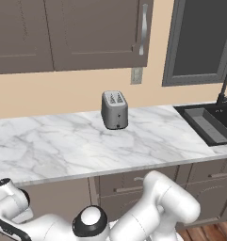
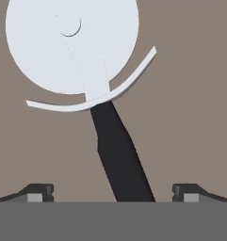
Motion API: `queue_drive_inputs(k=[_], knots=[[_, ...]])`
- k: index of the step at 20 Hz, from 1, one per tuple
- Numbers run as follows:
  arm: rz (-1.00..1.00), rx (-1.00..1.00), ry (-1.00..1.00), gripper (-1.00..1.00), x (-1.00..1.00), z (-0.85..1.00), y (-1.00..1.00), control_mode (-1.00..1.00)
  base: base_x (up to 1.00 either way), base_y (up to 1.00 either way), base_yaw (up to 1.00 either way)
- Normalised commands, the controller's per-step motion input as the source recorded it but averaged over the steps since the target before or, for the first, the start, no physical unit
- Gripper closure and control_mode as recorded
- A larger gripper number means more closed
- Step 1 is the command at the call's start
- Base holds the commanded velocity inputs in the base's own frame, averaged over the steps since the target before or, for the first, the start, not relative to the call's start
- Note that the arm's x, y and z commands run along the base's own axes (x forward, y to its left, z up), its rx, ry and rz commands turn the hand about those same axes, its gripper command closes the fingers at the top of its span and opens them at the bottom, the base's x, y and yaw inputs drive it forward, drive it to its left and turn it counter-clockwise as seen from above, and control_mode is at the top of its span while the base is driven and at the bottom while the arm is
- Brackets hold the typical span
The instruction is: Take the pizza cutter from the drawer on the left and place it on the dining counter for cutting.
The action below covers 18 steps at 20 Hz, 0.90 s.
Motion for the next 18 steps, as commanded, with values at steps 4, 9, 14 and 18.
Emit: queue_drive_inputs(k=[4, 9, 14, 18], knots=[[0.00, 0.00, 0.00, -1.00, 0.00, 0.00, 0.00, -1.00, 0.00, 0.00, 0.00], [0.00, 0.00, 0.00, -1.00, 0.00, -0.10, 0.00, -1.00, 0.00, 0.00, 0.00], [0.00, -0.01, -0.02, -1.00, 0.00, -0.25, 0.00, -1.00, 0.00, 0.00, 0.00], [0.00, 0.00, -0.03, -1.00, 0.00, -0.27, 0.00, -1.00, 0.00, 0.00, 0.00]])
